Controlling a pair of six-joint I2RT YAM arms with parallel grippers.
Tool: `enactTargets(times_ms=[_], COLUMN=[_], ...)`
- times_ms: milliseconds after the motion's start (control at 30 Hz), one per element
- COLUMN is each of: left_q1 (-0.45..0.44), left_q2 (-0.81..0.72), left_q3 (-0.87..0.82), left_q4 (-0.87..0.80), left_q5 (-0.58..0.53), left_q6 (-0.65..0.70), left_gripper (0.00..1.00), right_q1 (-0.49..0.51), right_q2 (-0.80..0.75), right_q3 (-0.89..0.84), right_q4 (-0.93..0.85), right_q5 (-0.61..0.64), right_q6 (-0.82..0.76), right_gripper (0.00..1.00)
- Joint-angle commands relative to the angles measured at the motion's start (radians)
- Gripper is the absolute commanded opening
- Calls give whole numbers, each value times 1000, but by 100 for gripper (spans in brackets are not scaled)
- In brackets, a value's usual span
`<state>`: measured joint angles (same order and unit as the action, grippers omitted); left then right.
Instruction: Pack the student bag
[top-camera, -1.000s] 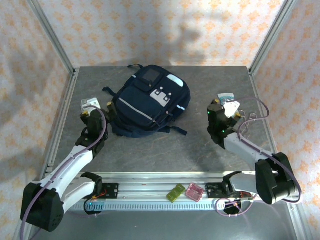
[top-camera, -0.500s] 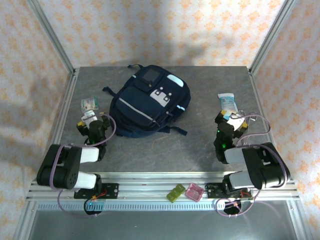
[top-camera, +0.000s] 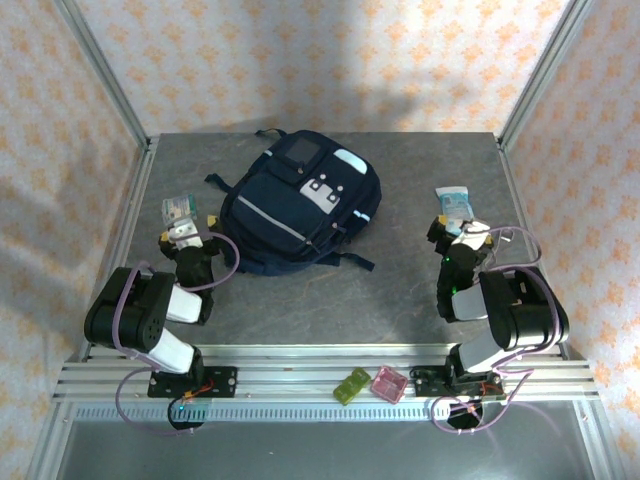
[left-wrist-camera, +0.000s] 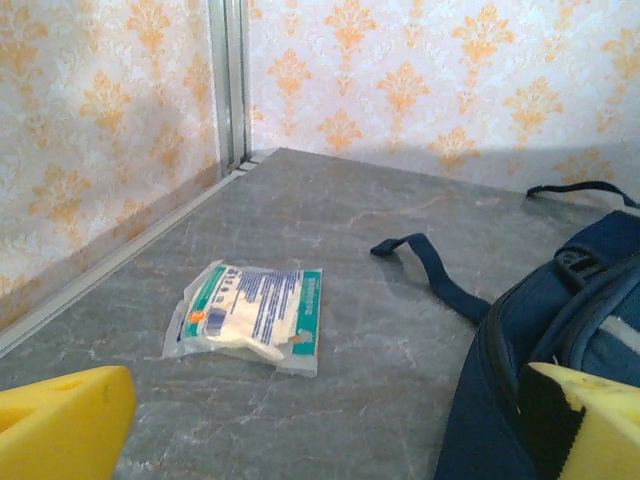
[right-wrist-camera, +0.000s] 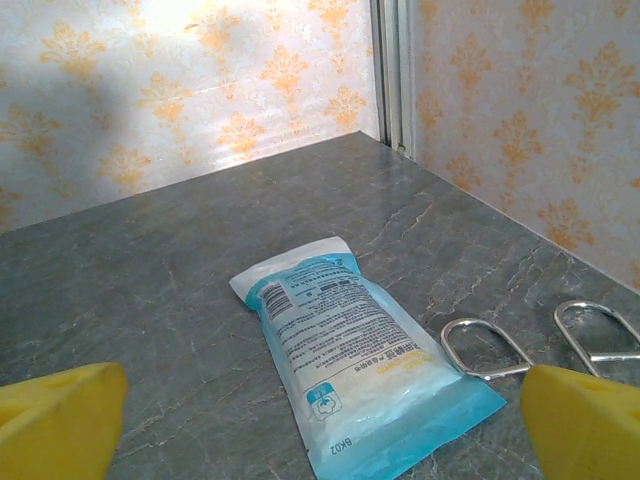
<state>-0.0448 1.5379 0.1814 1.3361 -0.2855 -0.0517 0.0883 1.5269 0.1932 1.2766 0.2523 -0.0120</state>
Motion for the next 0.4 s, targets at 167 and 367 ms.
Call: enactTargets(times_ms=[167,367], left_q1=[2,-18], left_q2=[1,4], left_q3=[12,3], left_q4=[34,57], left_q5=[-7,3], left_q6=[5,35], left_gripper=[99,100], right_q1=[-12,-15], right_q2=[-1,-9], right_q3=[33,22], right_q4=[-27,-12], right_q5=[-31,-38], right_q6=[13,14], right_gripper=[100,100])
